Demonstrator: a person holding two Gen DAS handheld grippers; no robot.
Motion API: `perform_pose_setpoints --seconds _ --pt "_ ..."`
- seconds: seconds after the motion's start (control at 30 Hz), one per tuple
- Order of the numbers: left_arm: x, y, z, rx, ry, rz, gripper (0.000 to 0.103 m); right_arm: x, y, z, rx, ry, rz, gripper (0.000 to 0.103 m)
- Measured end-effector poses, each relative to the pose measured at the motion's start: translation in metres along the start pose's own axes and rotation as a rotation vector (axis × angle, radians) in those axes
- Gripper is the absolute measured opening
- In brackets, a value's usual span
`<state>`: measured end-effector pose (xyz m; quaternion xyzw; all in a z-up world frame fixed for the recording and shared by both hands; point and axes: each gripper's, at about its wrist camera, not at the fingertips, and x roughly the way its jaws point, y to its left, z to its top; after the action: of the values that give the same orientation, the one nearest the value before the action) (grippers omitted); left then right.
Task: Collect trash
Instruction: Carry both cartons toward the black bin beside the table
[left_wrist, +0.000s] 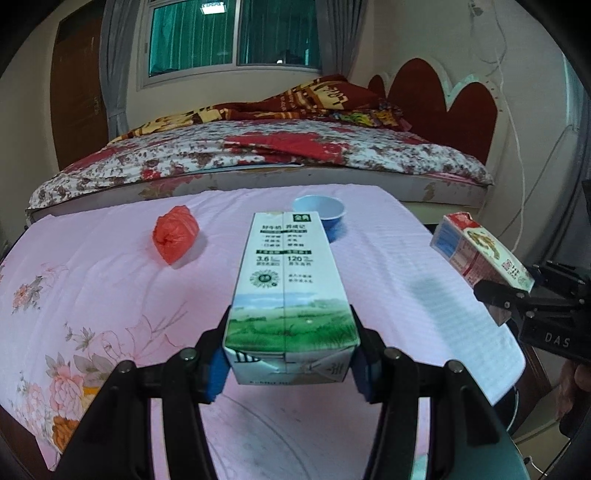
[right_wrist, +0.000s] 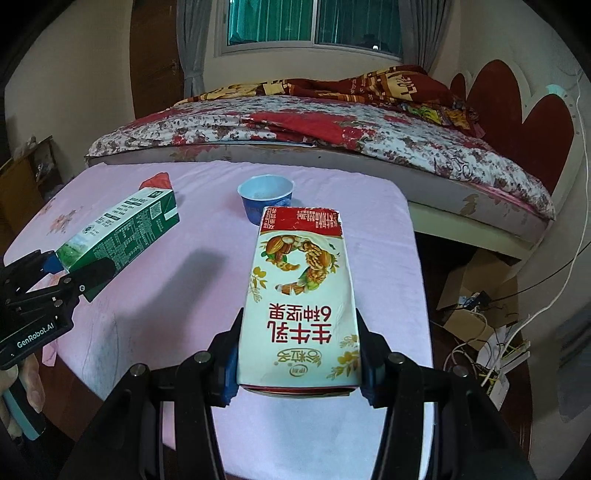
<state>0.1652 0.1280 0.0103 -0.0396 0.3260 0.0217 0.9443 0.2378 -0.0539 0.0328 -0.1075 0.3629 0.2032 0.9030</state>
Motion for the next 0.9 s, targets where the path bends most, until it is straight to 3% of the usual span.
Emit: perform_pose_setpoints --seconds 0.33,0.9 --pt "-0.015 -0.049 -0.017 0.056 0.003 -0.056 0.055 -0.025 -0.023 -0.033 -0.001 0.001 -0.016 0.052" --pt "-0.026 -0.171 -0.053 0.184 0.072 -0.207 0.055 -0.070 -0.128 -0.101 0.144 0.003 -0.085 0.052"
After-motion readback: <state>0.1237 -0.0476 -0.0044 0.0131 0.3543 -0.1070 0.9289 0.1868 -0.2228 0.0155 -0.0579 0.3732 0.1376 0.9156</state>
